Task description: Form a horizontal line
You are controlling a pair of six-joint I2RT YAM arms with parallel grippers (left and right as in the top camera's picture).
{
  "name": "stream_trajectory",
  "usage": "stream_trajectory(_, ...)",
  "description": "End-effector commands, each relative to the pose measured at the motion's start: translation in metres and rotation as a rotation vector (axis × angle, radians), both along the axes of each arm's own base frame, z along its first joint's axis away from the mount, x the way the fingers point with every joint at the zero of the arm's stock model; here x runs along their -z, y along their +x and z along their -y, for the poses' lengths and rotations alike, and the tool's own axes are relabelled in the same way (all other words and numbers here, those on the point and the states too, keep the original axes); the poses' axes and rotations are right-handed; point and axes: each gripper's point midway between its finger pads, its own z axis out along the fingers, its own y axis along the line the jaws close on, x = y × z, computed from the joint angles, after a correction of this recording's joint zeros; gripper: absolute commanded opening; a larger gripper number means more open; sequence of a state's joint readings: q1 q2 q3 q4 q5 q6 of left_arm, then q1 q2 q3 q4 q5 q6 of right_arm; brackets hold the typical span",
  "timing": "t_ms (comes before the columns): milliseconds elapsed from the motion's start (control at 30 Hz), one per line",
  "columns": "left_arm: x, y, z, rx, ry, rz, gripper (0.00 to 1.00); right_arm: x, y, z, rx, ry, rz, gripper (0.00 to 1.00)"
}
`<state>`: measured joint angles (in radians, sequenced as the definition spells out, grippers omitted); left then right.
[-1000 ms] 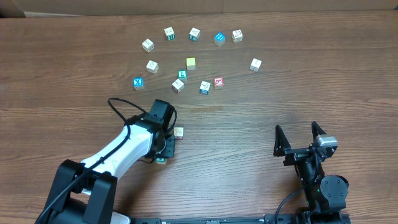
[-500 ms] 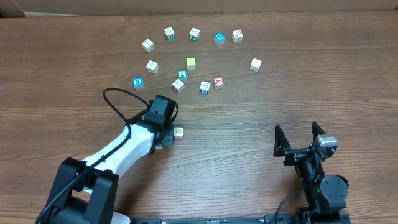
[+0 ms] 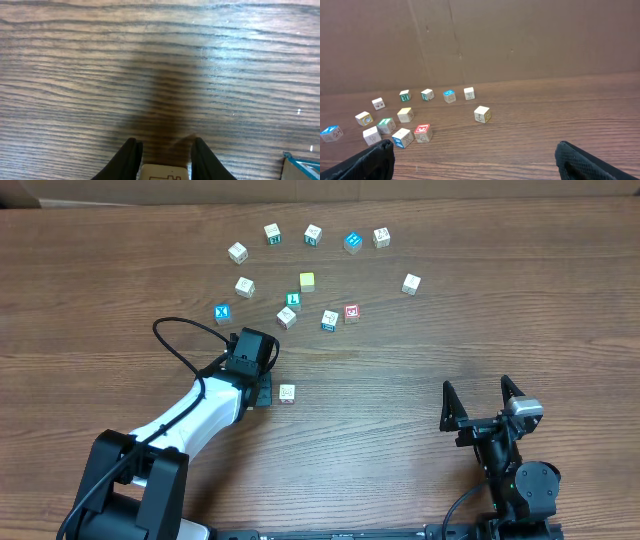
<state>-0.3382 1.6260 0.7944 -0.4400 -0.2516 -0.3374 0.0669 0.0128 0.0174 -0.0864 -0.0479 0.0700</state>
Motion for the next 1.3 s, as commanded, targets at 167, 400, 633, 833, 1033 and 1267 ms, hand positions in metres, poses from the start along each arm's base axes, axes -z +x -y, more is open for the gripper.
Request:
stream_trajectory(167, -0.008, 0.016, -0.002, -0.006, 0.015, 0.027, 0.21, 0.001, 0.000, -0.001, -0.005, -0.007, 0.007, 1.00)
stream_trajectory(400, -0.026, 0.026, 0.029, 0.020, -0.141, 0.006, 0.19, 0.001, 0.000, -0.001, -0.005, -0.007, 0.007, 1.00)
stream_trajectory(633, -0.024, 0.022, 0.030, -0.021, -0.165, -0.009, 0.21, 0.001, 0.000, -0.001, -0.005, -0.007, 0.007, 1.00)
stream_trajectory(833, -0.022, 0.015, 0.028, -0.023, -0.156, -0.039, 0.26, 0.001, 0.000, -0.001, -0.005, -0.007, 0.007, 1.00)
stream_trajectory(1033, -0.021, 0.013, 0.027, -0.024, -0.153, -0.048, 0.33, 0.001, 0.000, -0.001, -0.005, -0.007, 0.007, 1.00)
stream_trajectory(1267, -0.021, 0.014, 0.026, -0.026, -0.145, -0.042, 0.45, 0.001, 0.000, -0.001, -0.005, -0.007, 0.007, 1.00)
